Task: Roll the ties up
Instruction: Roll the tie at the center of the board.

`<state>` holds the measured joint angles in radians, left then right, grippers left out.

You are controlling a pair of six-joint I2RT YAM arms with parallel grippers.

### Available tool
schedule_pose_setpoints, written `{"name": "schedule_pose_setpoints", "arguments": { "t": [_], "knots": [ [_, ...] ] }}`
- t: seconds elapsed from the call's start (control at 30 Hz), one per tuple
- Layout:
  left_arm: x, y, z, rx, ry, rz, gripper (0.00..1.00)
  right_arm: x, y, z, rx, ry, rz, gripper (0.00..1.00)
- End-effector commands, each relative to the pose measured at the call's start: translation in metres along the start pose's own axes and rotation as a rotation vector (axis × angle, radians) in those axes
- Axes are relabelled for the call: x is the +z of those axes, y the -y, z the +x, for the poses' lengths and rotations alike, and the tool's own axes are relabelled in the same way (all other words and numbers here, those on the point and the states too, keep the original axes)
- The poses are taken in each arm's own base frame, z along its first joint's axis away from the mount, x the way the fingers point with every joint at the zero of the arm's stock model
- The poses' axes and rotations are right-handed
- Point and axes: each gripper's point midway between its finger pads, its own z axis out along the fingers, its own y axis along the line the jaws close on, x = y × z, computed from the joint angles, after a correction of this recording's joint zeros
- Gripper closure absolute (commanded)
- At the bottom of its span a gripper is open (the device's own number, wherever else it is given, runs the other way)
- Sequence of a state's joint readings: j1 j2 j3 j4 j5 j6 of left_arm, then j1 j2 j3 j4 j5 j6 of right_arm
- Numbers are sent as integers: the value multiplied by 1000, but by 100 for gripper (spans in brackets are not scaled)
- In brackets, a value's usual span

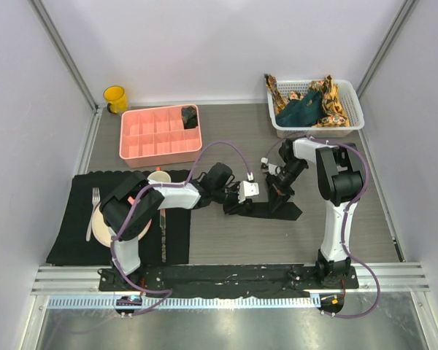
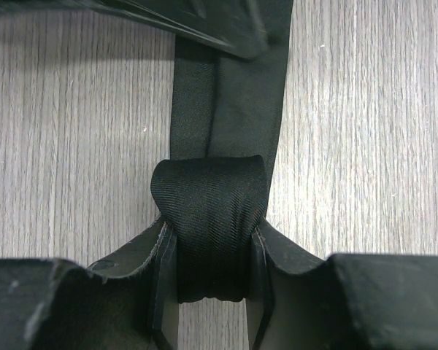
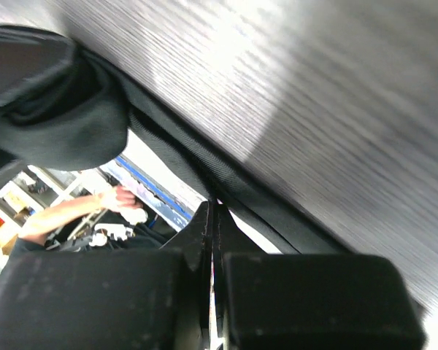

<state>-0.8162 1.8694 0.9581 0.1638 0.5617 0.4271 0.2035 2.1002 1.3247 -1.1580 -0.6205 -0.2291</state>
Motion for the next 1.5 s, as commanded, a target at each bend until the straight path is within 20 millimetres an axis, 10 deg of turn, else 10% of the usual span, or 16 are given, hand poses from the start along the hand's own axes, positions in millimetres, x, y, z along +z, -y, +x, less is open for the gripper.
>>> {"name": "schedule_pose_setpoints", "arguments": {
  "t": [0.0,0.27,0.7,1.27,1.47],
  "knots": [
    [-6,15,46,-68,-136,22,87,-33,-17,-23,-57,134,-18,99],
    [-9,8,31,-56,-99,7,87,-9,1,-20,-35,100,-19,99],
    [-30,-1,-56,16,116,0,86,7,48,-25,-57,77,145,99],
    [-14,12,56,13,-292,71,86,-8,41,-54,-77,126,118,99],
    [-13,8,69,5,-362,37,86,-63,-20,-56,-145,240,-39,58]
  ]
}}
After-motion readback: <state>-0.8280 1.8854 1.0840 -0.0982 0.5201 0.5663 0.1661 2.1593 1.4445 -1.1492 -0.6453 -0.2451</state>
